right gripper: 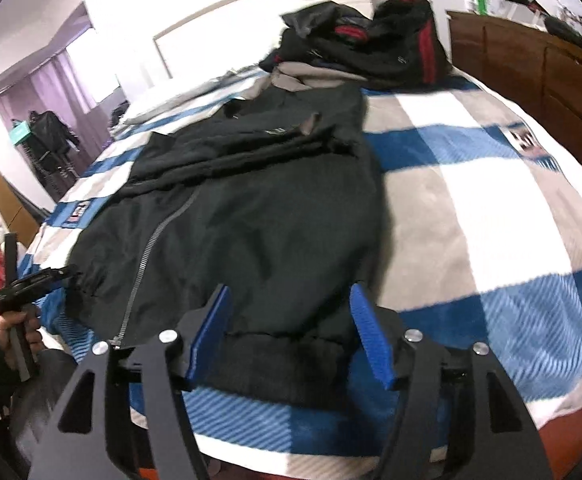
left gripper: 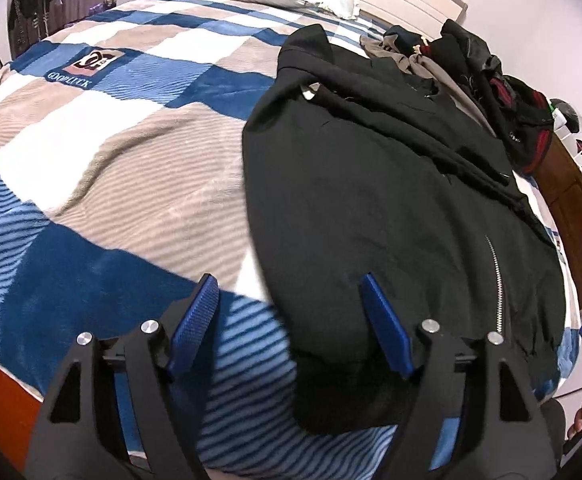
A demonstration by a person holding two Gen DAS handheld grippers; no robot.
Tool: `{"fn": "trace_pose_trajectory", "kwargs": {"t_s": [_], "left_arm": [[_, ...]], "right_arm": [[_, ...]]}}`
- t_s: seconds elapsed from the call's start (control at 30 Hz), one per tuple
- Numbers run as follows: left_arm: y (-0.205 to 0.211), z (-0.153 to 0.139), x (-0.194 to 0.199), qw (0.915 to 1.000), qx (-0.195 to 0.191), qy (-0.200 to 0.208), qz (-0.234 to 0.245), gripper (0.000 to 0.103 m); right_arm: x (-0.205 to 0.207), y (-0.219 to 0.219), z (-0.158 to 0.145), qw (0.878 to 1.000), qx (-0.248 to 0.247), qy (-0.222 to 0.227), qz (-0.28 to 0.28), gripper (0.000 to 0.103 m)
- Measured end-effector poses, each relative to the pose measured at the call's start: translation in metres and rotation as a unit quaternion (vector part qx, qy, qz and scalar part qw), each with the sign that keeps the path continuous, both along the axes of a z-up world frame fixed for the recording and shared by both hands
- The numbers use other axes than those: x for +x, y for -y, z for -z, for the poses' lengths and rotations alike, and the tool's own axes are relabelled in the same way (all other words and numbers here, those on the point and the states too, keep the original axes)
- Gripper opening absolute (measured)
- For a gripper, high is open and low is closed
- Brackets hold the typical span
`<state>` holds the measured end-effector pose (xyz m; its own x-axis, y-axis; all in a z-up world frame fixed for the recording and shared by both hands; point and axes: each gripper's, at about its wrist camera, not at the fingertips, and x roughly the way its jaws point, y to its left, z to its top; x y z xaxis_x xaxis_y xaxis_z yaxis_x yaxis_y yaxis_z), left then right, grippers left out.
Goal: Fold large clothes
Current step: 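Slide both open grippers under the jacket hem, then close both grippers on the jacket hem and lift it up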
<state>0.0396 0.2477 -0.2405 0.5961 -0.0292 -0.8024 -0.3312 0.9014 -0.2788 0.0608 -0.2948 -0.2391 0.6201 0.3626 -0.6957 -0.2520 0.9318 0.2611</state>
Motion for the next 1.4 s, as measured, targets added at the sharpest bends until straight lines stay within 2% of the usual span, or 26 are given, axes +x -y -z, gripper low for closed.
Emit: {"fn": "trace_pose_trajectory", "kwargs": {"t_s": [0.13, 0.2, 0.33, 0.43, 0.57, 0.67, 0.8, 0.9, 0.97, 1.0, 1.07, 1.1, 1.2, 1.4], "left_arm": [[0.008, 0.000, 0.003, 0.9998, -0.002, 0.004, 0.021, 0.073], [0.018, 0.000, 0.006, 0.9986, -0.006, 0.002, 0.052, 0.073], [0.035, 0.008, 0.007, 0.9953, -0.010, -0.024, 0.093, 0.075], [0.039, 0.007, 0.002, 0.9947, -0.018, -0.022, 0.099, 0.077], [0.039, 0.009, 0.001, 0.9936, -0.034, -0.031, 0.104, 0.077], [0.039, 0.015, 0.002, 0.9931, -0.040, -0.045, 0.101, 0.077], [0.038, 0.017, 0.004, 0.9940, -0.051, -0.032, 0.091, 0.077], [0.030, 0.020, 0.006, 0.9941, -0.086, -0.010, 0.066, 0.077], [0.025, 0.021, 0.006, 0.9928, -0.109, -0.004, 0.049, 0.076], [0.024, 0.019, 0.007, 0.9926, -0.114, -0.001, 0.042, 0.074], [0.024, 0.011, 0.010, 0.9940, -0.103, 0.007, 0.034, 0.053], [0.022, 0.010, 0.012, 0.9941, -0.102, 0.008, 0.034, 0.051], [0.020, 0.012, 0.019, 0.9924, -0.117, 0.001, 0.036, 0.046], [0.019, 0.026, 0.026, 0.9900, -0.138, -0.012, 0.026, 0.050]], "right_arm": [[0.005, 0.008, 0.017, 0.999, 0.007, -0.030, 0.012, 0.063], [0.008, 0.010, 0.030, 0.998, 0.019, -0.063, 0.003, 0.063], [0.009, 0.012, 0.055, 0.992, 0.051, -0.114, -0.009, 0.062], [0.010, 0.017, 0.061, 0.985, 0.108, -0.135, -0.025, 0.063], [0.012, 0.017, 0.067, 0.980, 0.124, -0.152, -0.033, 0.064], [0.013, 0.023, 0.071, 0.975, 0.147, -0.163, -0.033, 0.064], [0.016, 0.015, 0.073, 0.975, 0.139, -0.170, -0.042, 0.070], [0.024, 0.012, 0.076, 0.972, 0.155, -0.176, -0.031, 0.072], [0.025, 0.013, 0.074, 0.967, 0.187, -0.171, -0.007, 0.072], [0.023, 0.014, 0.071, 0.965, 0.205, -0.164, 0.001, 0.072], [0.019, 0.015, 0.062, 0.960, 0.242, -0.137, 0.010, 0.071], [0.020, 0.013, 0.061, 0.960, 0.245, -0.135, 0.009, 0.071], [0.027, 0.004, 0.068, 0.957, 0.245, -0.154, 0.011, 0.072], [0.046, -0.022, 0.075, 0.953, 0.248, -0.175, 0.024, 0.071]]}}
